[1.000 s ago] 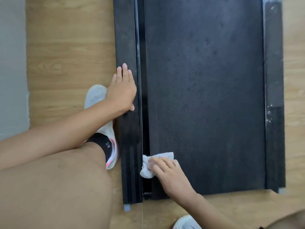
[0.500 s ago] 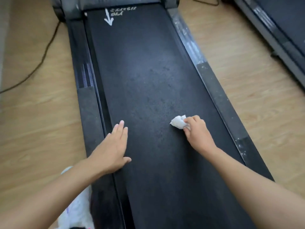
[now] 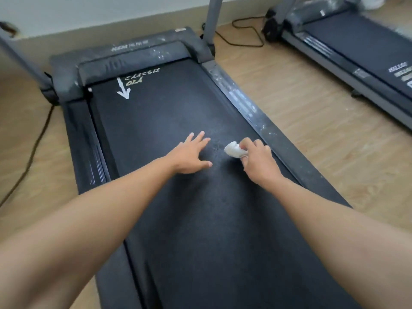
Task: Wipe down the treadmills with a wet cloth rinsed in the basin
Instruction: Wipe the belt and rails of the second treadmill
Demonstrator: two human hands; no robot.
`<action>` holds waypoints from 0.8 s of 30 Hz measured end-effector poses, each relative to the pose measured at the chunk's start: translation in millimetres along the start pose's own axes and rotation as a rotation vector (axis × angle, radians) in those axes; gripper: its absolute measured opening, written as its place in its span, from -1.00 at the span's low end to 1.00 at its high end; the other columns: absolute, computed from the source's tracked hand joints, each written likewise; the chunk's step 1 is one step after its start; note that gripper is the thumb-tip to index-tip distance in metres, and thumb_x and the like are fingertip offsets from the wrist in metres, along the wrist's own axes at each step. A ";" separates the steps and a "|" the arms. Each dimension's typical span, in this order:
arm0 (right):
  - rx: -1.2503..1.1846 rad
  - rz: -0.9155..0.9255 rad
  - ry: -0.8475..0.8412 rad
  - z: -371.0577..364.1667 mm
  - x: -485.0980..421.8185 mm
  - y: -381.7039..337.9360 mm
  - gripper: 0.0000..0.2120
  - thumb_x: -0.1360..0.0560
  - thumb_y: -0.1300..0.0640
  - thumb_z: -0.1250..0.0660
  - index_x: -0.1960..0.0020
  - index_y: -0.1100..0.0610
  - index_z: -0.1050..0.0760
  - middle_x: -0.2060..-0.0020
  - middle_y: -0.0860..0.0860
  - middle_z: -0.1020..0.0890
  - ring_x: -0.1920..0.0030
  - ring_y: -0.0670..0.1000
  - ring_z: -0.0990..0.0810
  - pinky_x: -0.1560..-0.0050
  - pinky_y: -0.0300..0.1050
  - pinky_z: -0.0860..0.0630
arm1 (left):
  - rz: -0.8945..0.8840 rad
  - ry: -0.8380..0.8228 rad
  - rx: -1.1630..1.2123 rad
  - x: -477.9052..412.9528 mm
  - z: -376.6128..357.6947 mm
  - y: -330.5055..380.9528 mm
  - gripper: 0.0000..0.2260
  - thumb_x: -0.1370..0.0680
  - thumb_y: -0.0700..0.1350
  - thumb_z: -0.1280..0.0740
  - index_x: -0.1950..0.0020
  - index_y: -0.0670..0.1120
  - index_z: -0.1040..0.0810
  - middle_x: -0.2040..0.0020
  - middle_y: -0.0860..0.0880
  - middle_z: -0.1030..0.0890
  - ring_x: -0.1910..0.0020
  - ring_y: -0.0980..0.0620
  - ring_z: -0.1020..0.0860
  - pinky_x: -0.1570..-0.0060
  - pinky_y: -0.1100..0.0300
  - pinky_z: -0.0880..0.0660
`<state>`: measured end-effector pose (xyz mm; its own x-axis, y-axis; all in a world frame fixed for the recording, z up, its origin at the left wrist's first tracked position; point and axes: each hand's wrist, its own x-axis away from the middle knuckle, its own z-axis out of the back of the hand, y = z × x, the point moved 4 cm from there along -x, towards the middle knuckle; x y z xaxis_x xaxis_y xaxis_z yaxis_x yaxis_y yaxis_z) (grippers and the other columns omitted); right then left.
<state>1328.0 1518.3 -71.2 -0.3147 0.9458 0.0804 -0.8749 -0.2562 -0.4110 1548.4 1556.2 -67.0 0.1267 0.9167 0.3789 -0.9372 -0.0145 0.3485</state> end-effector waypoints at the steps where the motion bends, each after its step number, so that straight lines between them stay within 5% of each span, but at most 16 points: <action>1: -0.011 -0.015 -0.026 -2.9 -8.1 1.5 -0.81 -0.66 0.18 -0.22 -0.26 0.02 -0.39 -0.09 0.05 -0.42 -0.11 0.18 -0.40 0.13 0.06 -0.38 | 0.020 0.071 -0.032 -23.4 8.3 -7.0 -0.23 -0.66 0.21 -0.24 -0.71 -0.04 0.06 -0.71 0.00 0.19 -0.68 -0.06 0.19 -0.63 -0.19 0.01; 4: -0.213 -0.070 0.025 -2.2 -52.4 -6.4 -0.91 -0.65 0.16 -0.19 -0.12 0.00 -0.36 0.09 0.06 -0.58 0.08 0.13 -0.56 0.15 0.06 -0.50 | 0.132 0.221 -0.151 -92.0 30.6 -42.1 -0.23 -0.68 0.31 -0.03 -0.70 -0.14 0.12 -0.70 -0.11 0.21 -0.68 -0.09 0.21 -0.64 -0.14 0.11; 7: -0.283 -0.089 0.222 22.2 -122.2 -14.4 -0.81 -0.65 0.19 -0.16 -0.22 0.00 -0.40 0.23 0.04 -0.61 0.16 0.16 -0.55 0.17 0.06 -0.44 | 0.142 0.327 -0.144 -125.7 36.9 -83.6 -0.17 -0.61 0.46 0.11 -0.71 -0.04 0.10 -0.71 -0.06 0.18 -0.68 -0.02 0.21 -0.64 -0.10 0.16; 9: -0.232 -0.029 0.301 35.1 -182.1 -21.4 -0.66 -0.65 0.16 -0.16 -0.39 -0.07 -0.43 0.06 0.06 -0.63 0.06 0.15 -0.55 0.07 0.03 -0.46 | 0.110 0.424 -0.124 -134.6 32.3 -101.1 -0.18 -0.60 0.48 0.14 -0.71 0.01 0.06 -0.71 -0.01 0.12 -0.68 0.03 0.18 -0.65 -0.06 0.13; 11: -0.075 0.051 0.200 19.9 -230.0 -21.3 -0.57 -0.64 0.07 -0.10 -0.49 0.02 -0.39 -0.24 0.09 -0.57 -0.20 0.17 -0.51 -0.23 0.12 -0.49 | 0.077 0.455 -0.141 -134.9 26.7 -101.3 -0.21 -0.62 0.46 0.14 -0.71 0.01 0.05 -0.71 0.00 0.11 -0.68 0.04 0.17 -0.65 -0.05 0.10; 14: 0.161 -0.040 -0.088 -29.2 -273.8 -19.3 -0.26 -0.69 -0.29 0.01 -0.70 0.13 0.01 -0.70 0.07 -0.04 -0.69 0.14 0.03 -0.66 0.25 0.04 | 0.094 0.460 -0.147 -140.8 32.5 -99.2 -0.22 -0.63 0.43 0.10 -0.71 -0.02 0.05 -0.71 -0.03 0.13 -0.68 0.01 0.18 -0.64 -0.07 0.06; 17: 0.176 -0.037 -0.052 -43.6 -312.2 -45.1 -0.12 -0.62 -0.45 0.07 -0.73 0.05 0.20 -0.71 0.05 0.20 -0.70 0.07 0.26 -0.66 0.17 0.26 | 0.108 0.412 -0.138 -138.4 37.3 -100.2 -0.22 -0.64 0.41 0.10 -0.71 -0.05 0.08 -0.71 -0.06 0.18 -0.68 -0.01 0.23 -0.64 -0.10 0.04; 24: 0.233 0.027 0.005 -51.1 -432.5 -103.9 -0.04 -0.58 -0.50 0.02 -0.72 0.11 0.13 -0.72 0.09 0.05 -0.71 0.09 0.12 -0.67 0.18 0.12 | 0.094 0.349 -0.142 -142.3 36.5 -99.6 -0.23 -0.66 0.38 0.07 -0.70 -0.06 0.16 -0.70 -0.08 0.25 -0.67 -0.05 0.26 -0.64 -0.13 0.02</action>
<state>1573.8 1146.0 -109.6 -0.3374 0.9390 0.0672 -0.9278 -0.3196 -0.1925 1635.5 1412.6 -124.4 -0.0573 0.9951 0.0801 -0.9782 -0.0720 0.1946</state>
